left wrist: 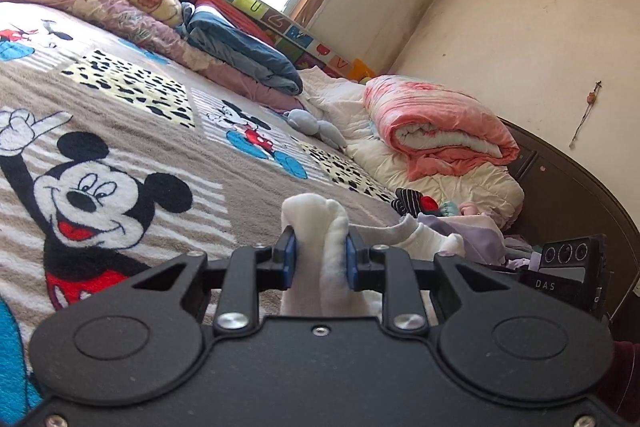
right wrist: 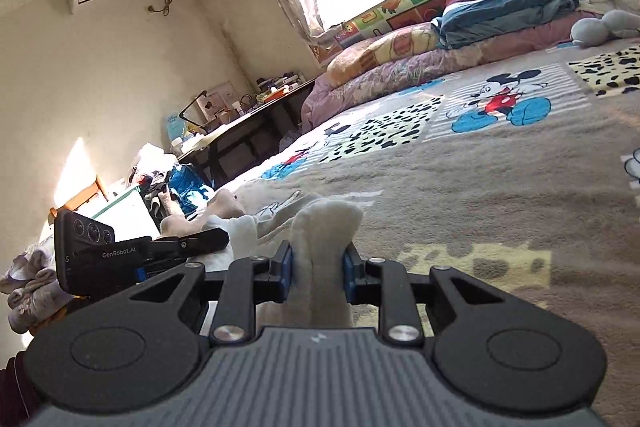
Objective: Fold clothes
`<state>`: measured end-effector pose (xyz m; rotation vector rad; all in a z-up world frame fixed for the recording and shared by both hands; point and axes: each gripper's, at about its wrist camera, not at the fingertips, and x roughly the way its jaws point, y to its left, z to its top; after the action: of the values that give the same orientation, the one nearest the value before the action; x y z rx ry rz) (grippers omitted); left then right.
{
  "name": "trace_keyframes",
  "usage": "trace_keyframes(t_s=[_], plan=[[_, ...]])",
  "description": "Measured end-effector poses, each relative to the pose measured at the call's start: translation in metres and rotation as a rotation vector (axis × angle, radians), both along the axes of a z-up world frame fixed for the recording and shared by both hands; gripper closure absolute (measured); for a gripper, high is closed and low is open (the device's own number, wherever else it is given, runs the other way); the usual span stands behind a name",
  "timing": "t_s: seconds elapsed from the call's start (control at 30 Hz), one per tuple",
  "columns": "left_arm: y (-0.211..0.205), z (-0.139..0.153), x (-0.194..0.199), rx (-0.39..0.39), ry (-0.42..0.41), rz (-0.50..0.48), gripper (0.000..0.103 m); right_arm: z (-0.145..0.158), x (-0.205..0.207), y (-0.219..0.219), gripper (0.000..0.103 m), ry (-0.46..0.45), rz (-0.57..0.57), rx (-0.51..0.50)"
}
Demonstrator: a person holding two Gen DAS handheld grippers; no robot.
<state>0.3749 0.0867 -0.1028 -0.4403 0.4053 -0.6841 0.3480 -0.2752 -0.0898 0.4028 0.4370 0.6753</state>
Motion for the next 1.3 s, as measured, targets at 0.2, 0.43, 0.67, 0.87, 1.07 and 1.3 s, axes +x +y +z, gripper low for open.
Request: trace_keyframes(t_s=[0.2,0.43,0.67,0.87,1.07,1.3], plan=[[0.007,0.022,-0.048,-0.013,-0.12,-0.042,0.081,0.03,-0.045,0.003,0.077,-0.084,0.035,-0.025],[-0.001,0.04,-0.123,0.106,-0.197,-0.074,0.081,0.047,-0.12,0.011,0.077,-0.155,0.046,-0.107],[-0.017,0.039,-0.196,0.311,-0.254,-0.07,0.079,0.043,-0.19,0.028,0.07,-0.201,0.046,-0.228],[-0.048,0.01,-0.24,0.583,-0.273,-0.079,0.078,0.027,-0.233,0.048,0.058,-0.19,0.049,-0.403],[-0.097,-0.037,-0.271,0.973,-0.408,-0.054,0.071,0.008,-0.266,0.069,0.043,-0.201,0.062,-0.598],[-0.103,-0.051,-0.282,1.078,-0.491,-0.005,0.051,0.007,-0.303,0.054,0.042,-0.211,0.042,-0.575]])
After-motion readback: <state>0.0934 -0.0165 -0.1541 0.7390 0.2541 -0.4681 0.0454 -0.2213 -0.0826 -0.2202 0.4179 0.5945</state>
